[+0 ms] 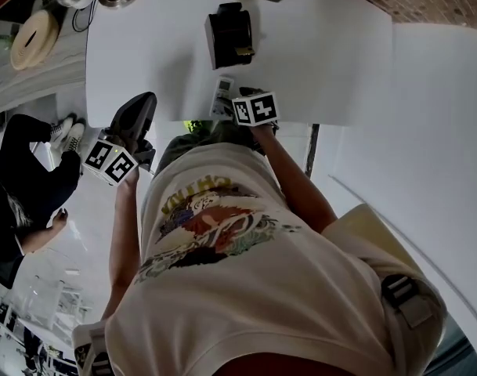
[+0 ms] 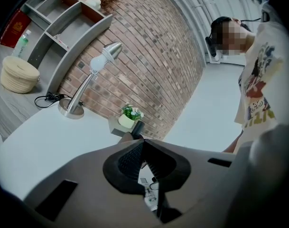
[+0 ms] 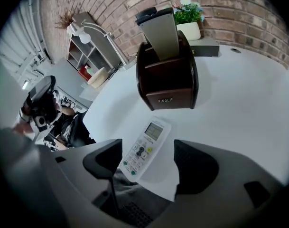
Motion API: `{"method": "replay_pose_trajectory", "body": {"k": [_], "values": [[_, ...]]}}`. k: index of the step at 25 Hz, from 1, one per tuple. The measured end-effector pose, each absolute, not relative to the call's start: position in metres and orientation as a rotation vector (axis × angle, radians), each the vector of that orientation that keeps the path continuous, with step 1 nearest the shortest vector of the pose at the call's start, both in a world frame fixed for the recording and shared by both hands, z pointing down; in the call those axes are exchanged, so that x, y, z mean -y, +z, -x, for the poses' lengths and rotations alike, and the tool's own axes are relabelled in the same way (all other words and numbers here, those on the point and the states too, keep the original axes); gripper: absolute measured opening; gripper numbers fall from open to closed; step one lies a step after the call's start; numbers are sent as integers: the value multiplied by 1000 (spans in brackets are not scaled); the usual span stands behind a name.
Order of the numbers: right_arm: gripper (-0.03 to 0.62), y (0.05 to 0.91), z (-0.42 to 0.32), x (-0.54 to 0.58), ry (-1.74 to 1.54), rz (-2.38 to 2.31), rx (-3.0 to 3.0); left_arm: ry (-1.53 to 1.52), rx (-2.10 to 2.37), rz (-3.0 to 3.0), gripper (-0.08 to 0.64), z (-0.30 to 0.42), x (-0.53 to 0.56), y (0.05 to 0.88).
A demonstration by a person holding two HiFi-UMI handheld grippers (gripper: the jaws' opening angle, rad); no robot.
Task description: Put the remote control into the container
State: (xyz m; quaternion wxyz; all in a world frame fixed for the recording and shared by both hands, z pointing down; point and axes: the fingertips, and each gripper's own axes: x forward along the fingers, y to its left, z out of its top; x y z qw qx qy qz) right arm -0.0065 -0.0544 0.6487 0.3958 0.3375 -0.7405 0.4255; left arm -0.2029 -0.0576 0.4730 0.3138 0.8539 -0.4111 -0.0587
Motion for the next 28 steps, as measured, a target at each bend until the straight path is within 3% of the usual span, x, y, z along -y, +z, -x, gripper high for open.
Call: {"method": "replay_pose_trajectory", "body": {"k": [9,28], "values": [[341,672,21,26,1119,-914,1812,-56,1025,-2242,6,199,53,486],[339,689,22,24,875,-1115,1715,-28,988,-2249,6,181,34,489]]}}
